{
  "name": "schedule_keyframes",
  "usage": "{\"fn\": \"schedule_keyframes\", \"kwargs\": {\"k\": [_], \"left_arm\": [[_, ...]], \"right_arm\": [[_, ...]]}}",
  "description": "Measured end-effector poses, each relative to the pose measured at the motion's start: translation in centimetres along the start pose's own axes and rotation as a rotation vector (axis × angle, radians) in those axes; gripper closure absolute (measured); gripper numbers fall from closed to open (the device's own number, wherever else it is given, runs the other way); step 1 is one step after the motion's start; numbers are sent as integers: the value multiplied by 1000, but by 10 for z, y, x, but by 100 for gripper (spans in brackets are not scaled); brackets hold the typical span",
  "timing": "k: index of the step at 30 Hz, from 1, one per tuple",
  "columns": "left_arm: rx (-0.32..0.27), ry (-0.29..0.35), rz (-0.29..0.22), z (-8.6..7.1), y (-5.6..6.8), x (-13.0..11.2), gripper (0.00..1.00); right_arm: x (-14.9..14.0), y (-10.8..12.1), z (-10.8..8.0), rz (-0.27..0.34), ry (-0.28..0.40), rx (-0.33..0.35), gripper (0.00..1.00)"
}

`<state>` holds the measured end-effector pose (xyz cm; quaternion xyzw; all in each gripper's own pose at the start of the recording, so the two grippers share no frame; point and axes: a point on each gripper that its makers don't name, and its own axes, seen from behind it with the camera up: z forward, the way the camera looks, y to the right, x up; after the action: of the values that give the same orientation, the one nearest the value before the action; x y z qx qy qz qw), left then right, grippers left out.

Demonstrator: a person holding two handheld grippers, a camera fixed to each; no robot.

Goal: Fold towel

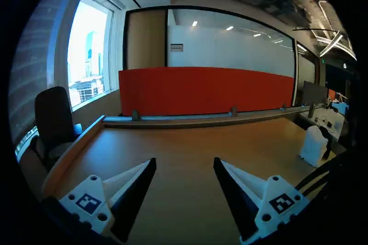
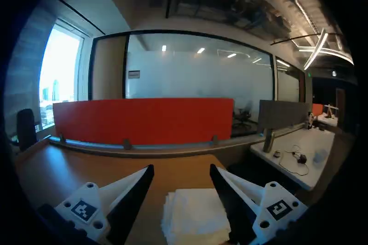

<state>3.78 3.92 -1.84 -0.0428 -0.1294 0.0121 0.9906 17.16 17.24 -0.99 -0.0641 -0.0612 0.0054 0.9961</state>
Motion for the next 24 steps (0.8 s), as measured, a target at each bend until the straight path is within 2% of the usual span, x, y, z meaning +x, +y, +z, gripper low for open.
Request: {"fn": "schedule_keyframes", "kwargs": {"k": [6, 15, 24], "left_arm": [[8, 31, 2, 4, -5, 12, 8], [2, 70, -21, 6, -8, 28, 8], [24, 116, -35, 4, -20, 42, 8]], "right_arm": [[13, -26, 0, 5, 25, 25, 7], [22, -77, 2, -37, 45, 86, 7], [30, -123, 1, -33, 61, 134, 7]]}}
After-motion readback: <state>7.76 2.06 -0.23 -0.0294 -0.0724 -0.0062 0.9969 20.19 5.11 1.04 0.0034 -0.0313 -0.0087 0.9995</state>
